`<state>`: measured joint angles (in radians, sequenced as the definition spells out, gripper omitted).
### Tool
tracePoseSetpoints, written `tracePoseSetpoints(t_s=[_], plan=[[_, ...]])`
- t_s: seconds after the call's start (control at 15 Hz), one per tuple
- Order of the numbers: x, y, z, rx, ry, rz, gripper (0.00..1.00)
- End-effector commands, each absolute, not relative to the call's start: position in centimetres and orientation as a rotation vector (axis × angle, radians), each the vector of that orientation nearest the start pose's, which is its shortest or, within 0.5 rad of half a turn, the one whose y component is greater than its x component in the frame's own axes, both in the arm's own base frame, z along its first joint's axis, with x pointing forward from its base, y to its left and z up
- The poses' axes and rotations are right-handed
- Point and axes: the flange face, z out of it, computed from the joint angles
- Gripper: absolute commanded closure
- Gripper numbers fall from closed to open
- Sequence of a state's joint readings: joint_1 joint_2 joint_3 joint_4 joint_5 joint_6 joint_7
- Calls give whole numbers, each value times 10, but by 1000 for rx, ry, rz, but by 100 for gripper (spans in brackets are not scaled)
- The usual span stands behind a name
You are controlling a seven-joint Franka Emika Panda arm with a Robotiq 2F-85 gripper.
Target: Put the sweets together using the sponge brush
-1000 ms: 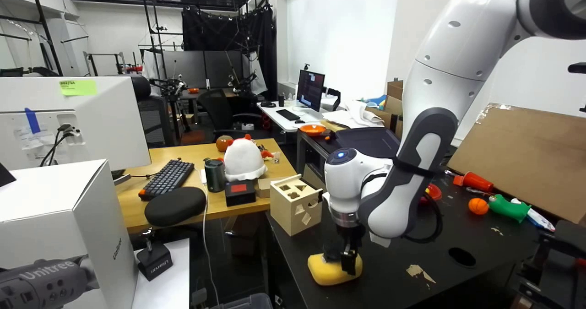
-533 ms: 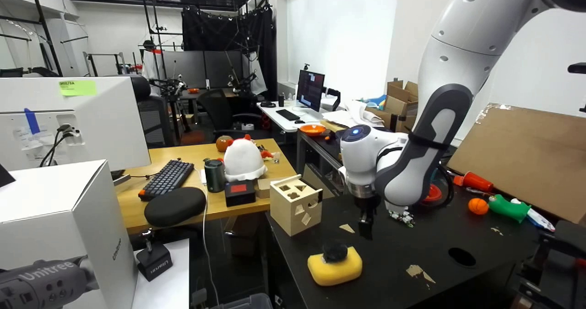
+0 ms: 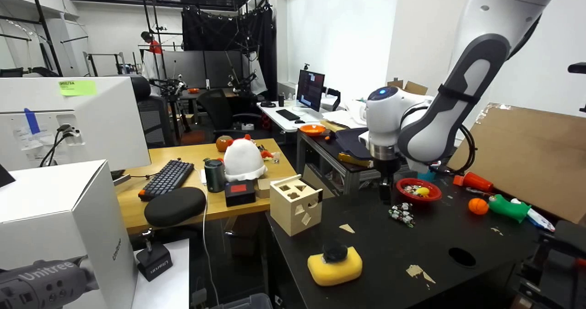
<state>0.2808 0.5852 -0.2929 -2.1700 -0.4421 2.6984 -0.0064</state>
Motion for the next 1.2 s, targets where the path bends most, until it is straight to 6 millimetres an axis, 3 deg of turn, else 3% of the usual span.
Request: tracePoseSetpoints(t_s=[0.0,0.2,0.4,0.8,1.13], plan=[[531,-40,177,-3299,-847,143,0],[527,-74,207,-3195,-876,195,0],[525,-97,237,-3153,-799,237,0],[517,-106,282,-3147,-514,271,0],[516,-110,310,-3145,-212,184,0]])
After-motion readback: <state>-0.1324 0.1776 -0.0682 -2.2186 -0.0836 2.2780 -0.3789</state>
